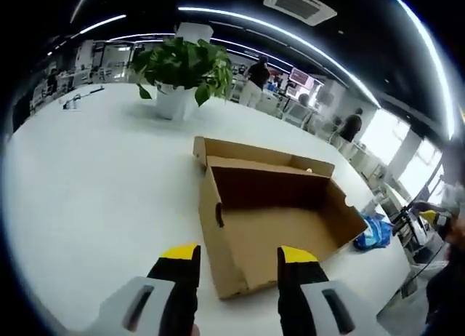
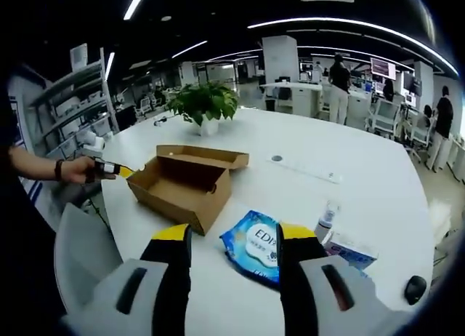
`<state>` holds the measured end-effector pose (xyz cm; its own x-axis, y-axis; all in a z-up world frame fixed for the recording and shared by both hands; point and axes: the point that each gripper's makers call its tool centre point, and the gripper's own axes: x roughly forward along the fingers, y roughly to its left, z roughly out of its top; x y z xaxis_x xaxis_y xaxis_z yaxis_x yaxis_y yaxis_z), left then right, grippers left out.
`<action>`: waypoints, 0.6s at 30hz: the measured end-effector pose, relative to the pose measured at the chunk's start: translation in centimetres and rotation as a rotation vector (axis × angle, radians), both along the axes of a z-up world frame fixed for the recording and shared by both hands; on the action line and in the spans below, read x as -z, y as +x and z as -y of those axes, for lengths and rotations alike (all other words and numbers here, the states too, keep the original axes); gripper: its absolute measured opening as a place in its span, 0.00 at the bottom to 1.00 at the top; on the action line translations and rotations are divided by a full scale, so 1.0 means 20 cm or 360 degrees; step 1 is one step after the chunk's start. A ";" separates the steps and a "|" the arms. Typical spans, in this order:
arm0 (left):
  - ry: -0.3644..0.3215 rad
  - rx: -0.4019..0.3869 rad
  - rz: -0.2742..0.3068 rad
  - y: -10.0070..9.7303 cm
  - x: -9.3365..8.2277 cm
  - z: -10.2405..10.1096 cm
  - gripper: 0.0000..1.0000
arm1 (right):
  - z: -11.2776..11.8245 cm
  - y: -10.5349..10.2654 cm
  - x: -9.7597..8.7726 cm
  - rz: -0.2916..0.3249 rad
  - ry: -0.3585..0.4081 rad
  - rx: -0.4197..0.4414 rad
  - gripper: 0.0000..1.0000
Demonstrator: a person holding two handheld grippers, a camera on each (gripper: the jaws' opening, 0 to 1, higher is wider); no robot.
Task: Operate the shoe box by opening the lid, removing the specified soft item, and placing it in the target area until the item is outside and the box remains undamaged.
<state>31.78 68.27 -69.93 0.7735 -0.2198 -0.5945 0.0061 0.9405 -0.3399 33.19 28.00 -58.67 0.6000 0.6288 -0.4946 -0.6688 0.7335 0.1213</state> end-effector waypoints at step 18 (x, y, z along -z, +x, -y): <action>0.0126 0.0066 -0.0162 0.03 0.14 0.00 0.21 | -0.11 -0.08 0.05 -0.0043 0.0016 -0.0062 0.43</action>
<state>32.30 68.23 -72.75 0.6995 -0.1997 -0.6861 0.0148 0.9640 -0.2654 31.55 30.19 -59.74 0.5617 0.6563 -0.5037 -0.6930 0.7058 0.1470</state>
